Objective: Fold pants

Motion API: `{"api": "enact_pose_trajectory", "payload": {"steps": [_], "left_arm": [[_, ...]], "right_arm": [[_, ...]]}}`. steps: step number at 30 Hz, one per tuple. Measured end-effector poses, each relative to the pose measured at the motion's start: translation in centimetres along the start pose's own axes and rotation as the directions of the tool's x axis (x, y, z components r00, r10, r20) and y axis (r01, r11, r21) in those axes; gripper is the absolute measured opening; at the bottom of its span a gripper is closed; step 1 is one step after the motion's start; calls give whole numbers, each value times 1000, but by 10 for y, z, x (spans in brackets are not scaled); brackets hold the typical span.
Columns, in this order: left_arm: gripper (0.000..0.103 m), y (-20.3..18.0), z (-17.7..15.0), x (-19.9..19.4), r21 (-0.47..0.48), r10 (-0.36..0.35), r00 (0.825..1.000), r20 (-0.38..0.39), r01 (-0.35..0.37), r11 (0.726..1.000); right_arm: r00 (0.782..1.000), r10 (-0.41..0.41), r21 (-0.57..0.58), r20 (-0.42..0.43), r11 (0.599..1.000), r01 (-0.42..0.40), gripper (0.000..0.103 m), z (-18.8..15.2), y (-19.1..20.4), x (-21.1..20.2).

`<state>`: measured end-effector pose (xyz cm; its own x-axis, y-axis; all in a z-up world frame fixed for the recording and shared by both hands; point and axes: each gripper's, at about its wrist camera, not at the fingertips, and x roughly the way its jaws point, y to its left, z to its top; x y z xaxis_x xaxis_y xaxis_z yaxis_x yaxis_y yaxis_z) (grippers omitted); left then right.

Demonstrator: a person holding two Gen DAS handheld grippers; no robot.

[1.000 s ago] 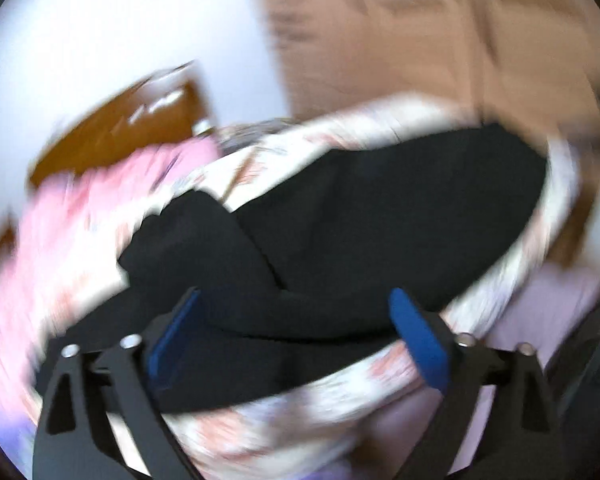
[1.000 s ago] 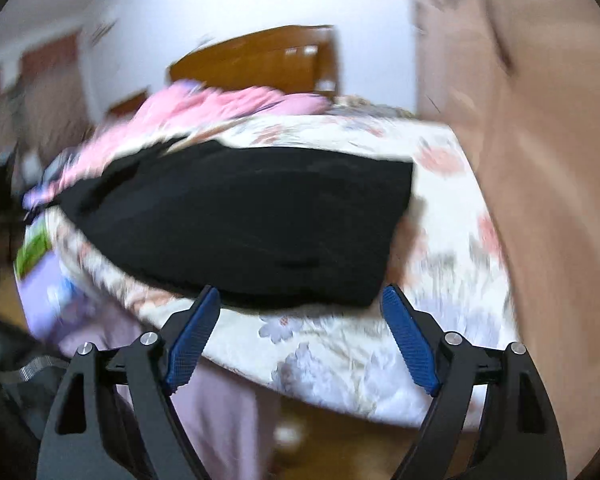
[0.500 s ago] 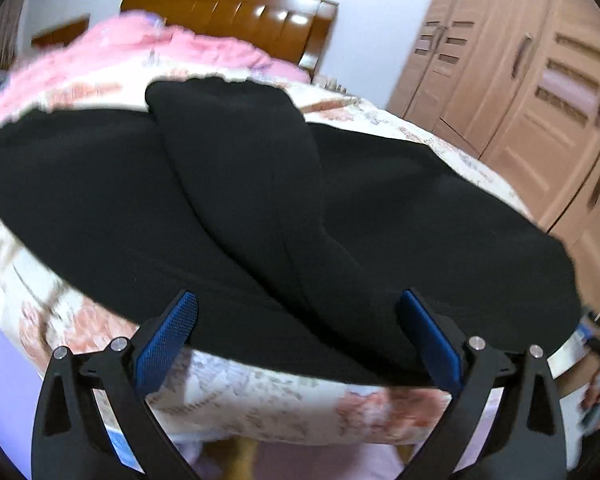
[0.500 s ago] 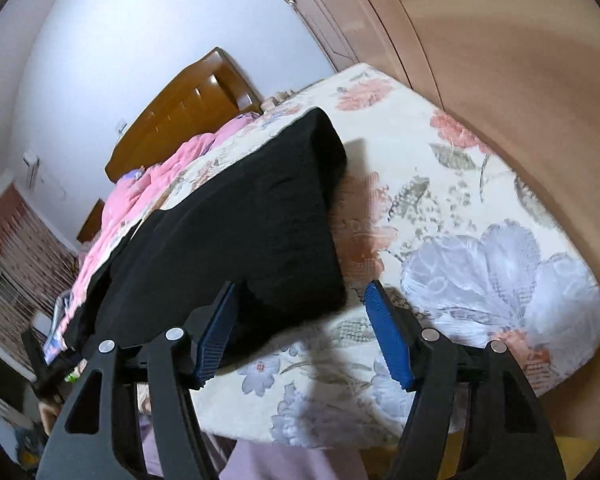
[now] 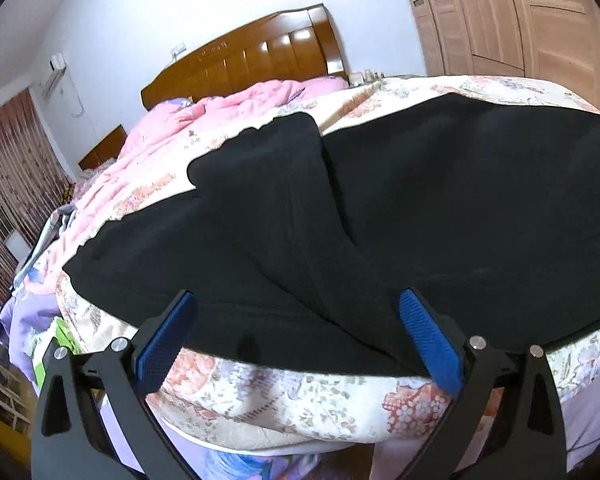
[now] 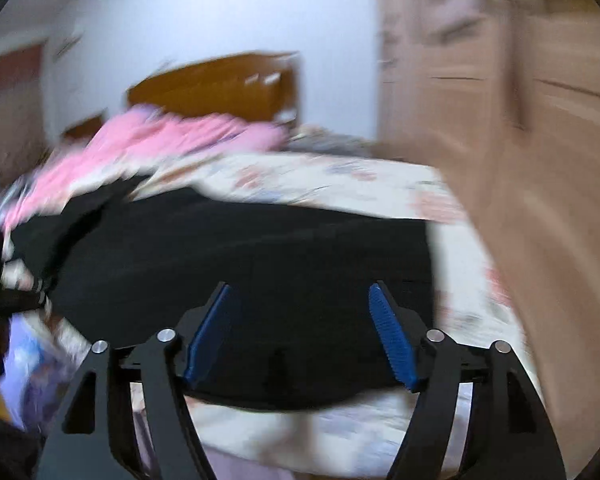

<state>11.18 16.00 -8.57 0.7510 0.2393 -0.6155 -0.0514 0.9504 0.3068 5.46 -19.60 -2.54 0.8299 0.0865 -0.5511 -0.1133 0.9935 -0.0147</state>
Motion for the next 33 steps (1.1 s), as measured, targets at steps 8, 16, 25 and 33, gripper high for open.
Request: {"api": "enact_pose_trajectory", "payload": {"steps": [8,16,25,33], "left_arm": [[102,14,-1,7,-79,-91,995,-52,87,993],[102,13,-2,8,-78,-82,995,-56,77,994],[102,10,-2,8,-70,-71,996,-60,66,995],[102,10,-2,7,-64,-67,996,-57,64,996]], "right_arm": [[988,43,22,-147,999,-40,71,-27,4,38],[984,-3,-11,-179,1000,1,72,-25,6,35],[994,0,-75,-105,997,-8,80,-8,43,32],[991,44,-130,-128,990,-61,81,-2,71,53]]}}
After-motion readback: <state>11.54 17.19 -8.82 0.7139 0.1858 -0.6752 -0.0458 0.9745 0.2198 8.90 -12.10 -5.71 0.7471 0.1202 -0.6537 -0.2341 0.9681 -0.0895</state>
